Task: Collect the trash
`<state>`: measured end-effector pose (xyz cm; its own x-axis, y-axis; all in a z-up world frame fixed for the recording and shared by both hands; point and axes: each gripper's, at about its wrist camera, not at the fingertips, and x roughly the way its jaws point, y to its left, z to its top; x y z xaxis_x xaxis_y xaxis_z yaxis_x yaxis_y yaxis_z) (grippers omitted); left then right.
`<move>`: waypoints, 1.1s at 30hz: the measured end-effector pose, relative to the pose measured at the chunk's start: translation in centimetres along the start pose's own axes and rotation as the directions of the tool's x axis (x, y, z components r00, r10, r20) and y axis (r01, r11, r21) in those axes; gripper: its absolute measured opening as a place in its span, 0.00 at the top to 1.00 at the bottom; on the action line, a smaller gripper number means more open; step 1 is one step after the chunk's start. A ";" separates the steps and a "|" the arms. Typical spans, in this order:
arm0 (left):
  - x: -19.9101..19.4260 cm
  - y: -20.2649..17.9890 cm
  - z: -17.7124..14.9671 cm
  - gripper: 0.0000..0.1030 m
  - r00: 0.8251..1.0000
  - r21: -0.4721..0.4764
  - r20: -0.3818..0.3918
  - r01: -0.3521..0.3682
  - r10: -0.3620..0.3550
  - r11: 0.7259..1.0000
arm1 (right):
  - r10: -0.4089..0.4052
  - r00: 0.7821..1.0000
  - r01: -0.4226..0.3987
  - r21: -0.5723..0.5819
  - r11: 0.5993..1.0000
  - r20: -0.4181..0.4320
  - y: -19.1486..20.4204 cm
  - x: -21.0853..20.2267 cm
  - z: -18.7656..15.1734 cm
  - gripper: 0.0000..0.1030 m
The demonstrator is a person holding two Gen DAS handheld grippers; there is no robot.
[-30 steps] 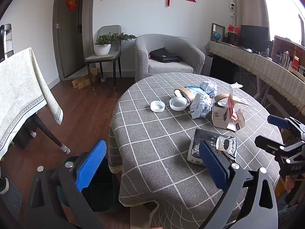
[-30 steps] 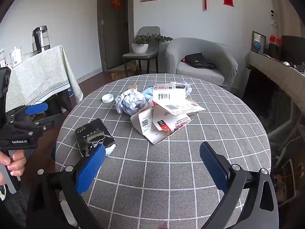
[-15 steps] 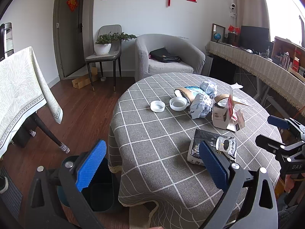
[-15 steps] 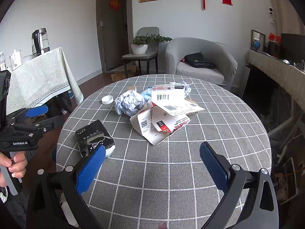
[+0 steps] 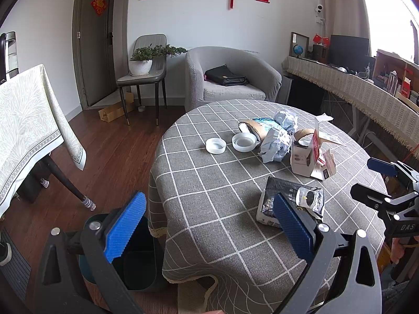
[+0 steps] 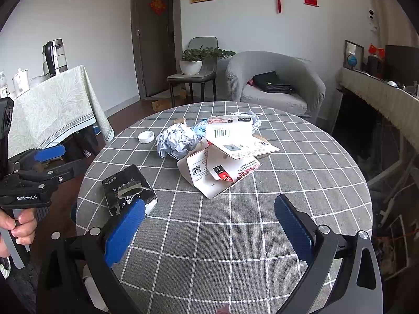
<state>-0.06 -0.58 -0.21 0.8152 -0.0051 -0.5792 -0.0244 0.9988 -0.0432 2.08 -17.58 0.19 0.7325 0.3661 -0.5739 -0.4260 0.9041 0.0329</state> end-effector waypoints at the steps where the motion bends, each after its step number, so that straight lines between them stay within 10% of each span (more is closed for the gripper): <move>1: 0.0 0.1 0.0 0.03 1.000 0.000 0.000 0.000 0.000 1.000 | 0.000 1.000 0.000 0.001 1.000 0.000 0.0 0.0 0.0 0.03; 17: 0.0 -0.2 -0.1 0.03 1.000 0.018 -0.002 0.005 -0.005 1.000 | 0.001 1.000 -0.001 0.007 1.000 -0.003 -0.3 0.0 0.0 0.03; 33: 0.7 -1.1 -0.2 0.04 0.985 0.064 -0.040 0.170 -0.168 0.983 | 0.052 0.999 -0.052 0.022 0.998 -0.005 -1.8 -0.5 0.9 0.03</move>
<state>0.40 -1.71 -0.67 0.7841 -0.1746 -0.5955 0.1516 0.9844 -0.0890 2.94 -19.19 1.13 0.7065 0.4115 -0.5758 -0.4517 0.8885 0.0807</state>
